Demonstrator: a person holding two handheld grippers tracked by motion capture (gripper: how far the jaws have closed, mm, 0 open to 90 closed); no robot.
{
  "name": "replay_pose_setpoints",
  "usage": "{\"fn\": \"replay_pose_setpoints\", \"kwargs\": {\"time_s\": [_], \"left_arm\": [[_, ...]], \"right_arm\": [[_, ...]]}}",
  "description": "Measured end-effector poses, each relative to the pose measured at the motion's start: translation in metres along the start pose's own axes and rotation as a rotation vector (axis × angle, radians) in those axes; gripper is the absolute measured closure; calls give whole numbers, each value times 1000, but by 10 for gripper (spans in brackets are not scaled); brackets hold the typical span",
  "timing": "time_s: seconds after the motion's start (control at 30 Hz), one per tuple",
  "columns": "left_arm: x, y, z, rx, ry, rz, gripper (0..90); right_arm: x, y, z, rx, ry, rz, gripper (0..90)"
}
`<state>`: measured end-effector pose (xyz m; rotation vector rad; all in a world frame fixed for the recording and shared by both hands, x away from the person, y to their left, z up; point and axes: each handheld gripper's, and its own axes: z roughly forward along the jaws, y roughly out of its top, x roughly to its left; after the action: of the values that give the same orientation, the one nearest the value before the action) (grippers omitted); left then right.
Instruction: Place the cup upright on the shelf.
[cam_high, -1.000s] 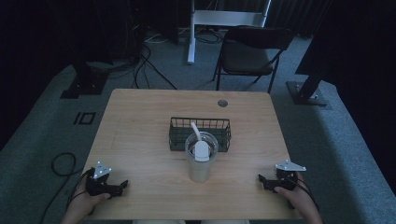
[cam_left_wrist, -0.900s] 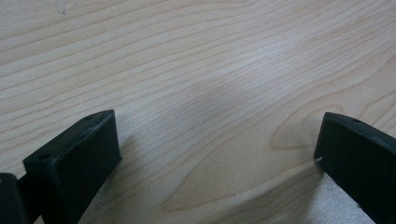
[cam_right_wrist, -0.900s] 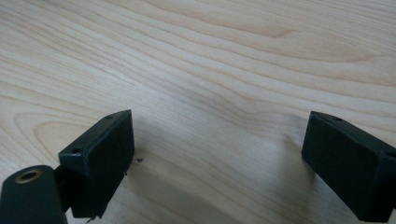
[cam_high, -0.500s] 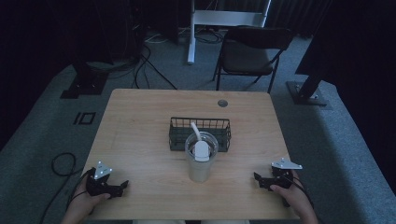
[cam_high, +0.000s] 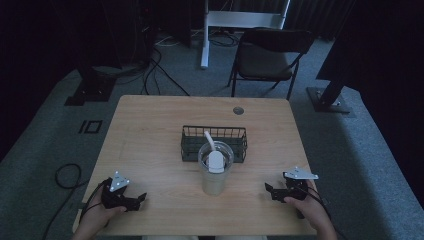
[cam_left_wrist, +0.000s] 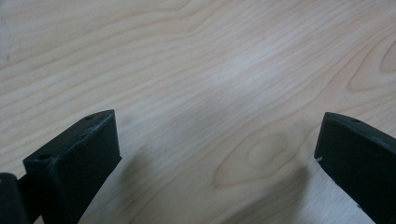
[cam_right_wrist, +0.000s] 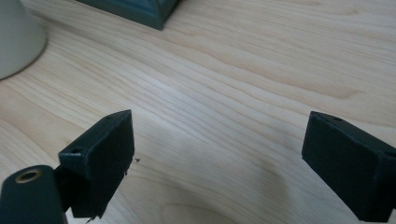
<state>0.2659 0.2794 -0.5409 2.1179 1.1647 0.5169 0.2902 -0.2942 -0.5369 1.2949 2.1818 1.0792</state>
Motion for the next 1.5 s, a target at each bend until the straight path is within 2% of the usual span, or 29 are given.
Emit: {"fn": "replay_pose_setpoints", "kwargs": {"time_s": [0.13,0.5,0.67,0.7,0.77,0.9,1.0,1.2,1.5], "left_arm": [[-6,5,3,-6,-15,23,4],[-30,24,11,-61,-87,78,4],[-41,34,15,-96,-120,90,4],[-43,36,15,-97,-121,101,4],[-48,40,17,-108,-130,108,4],[-56,46,22,-117,-146,128,4],[-63,51,24,-133,-161,141,4],[-74,59,29,-156,-184,163,4],[-94,69,39,-173,-242,175,5]], "right_arm": [[7,4,2,-15,26,-19,91],[23,13,5,-28,82,-66,92],[32,20,6,-61,98,-89,94],[33,22,6,-71,101,-94,132],[36,24,5,-92,108,-94,140],[43,28,6,-110,139,-97,140],[48,30,5,-125,174,-116,131],[57,36,2,-148,211,-162,129],[75,48,3,-190,292,-194,129]]}}
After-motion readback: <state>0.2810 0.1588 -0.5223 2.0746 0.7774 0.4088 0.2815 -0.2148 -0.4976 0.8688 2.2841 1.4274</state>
